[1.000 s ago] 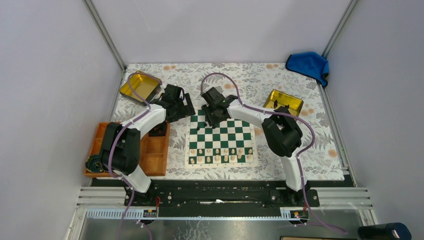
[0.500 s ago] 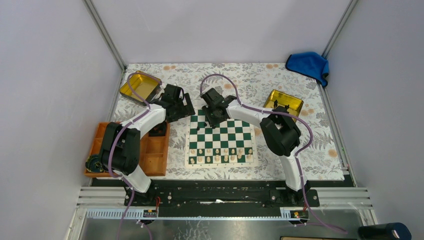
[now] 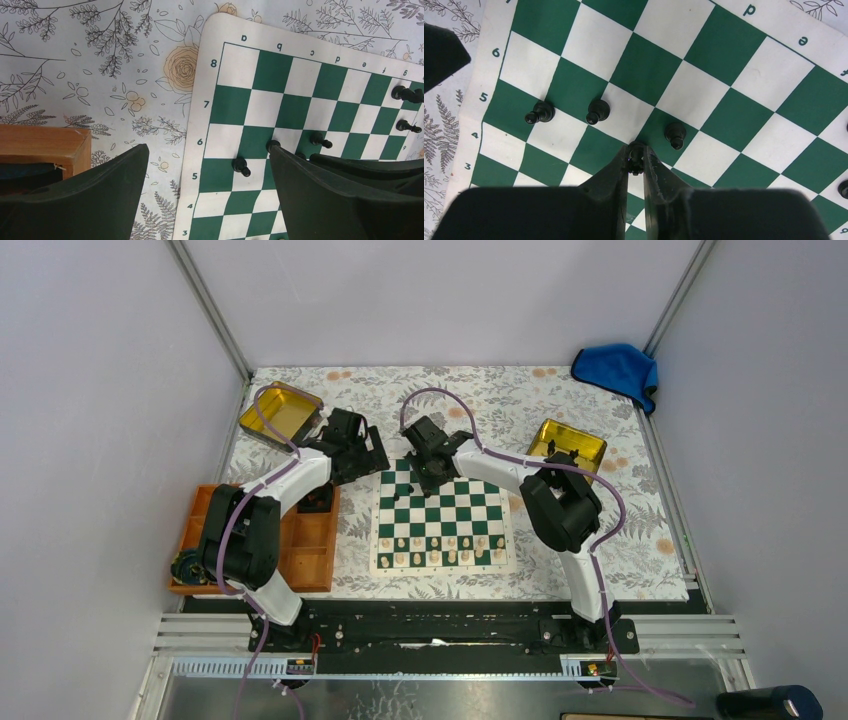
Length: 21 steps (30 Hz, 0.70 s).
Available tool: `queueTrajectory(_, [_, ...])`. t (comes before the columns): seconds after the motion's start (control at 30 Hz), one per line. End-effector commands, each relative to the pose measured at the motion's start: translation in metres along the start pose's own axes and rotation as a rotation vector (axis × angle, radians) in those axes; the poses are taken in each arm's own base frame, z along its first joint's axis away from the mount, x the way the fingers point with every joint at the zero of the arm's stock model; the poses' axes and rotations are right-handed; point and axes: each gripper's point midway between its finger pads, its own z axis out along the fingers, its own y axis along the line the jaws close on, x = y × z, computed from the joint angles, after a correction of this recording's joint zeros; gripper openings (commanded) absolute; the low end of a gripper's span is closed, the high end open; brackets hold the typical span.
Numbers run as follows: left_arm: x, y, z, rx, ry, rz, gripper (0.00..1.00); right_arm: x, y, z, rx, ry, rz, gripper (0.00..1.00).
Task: Set up the chess pieces on the board
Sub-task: Pick up the chess piece from the chessboard.
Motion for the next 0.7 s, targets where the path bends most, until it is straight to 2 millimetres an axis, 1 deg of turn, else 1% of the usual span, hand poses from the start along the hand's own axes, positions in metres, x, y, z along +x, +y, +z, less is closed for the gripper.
queueTrajectory(0.0, [-0.009, -0.003, 0.0, 0.011, -0.024, -0.003, 0.99, -0.011, 0.004, -0.014, -0.002, -0.026, -0.02, 0.13])
queueTrajectory(0.17, [-0.012, -0.003, -0.003, 0.006, -0.036, -0.003, 0.99, -0.018, 0.006, -0.021, -0.007, -0.043, -0.022, 0.1])
queueTrajectory(0.23, [-0.012, -0.002, -0.004, 0.004, -0.039, -0.004, 0.99, -0.023, 0.007, -0.026, -0.006, -0.055, -0.023, 0.09])
queueTrajectory(0.4, [-0.013, -0.002, -0.006, 0.006, -0.043, -0.007, 0.99, -0.036, 0.004, -0.038, 0.012, -0.082, -0.027, 0.09])
queueTrajectory(0.53, [-0.011, -0.001, -0.007, 0.004, -0.042, -0.009, 0.99, -0.049, -0.005, -0.048, 0.038, -0.108, -0.02, 0.08])
queueTrajectory(0.67, [-0.011, 0.0, -0.009, 0.001, -0.048, -0.006, 0.99, -0.065, -0.023, -0.059, 0.059, -0.148, 0.014, 0.08])
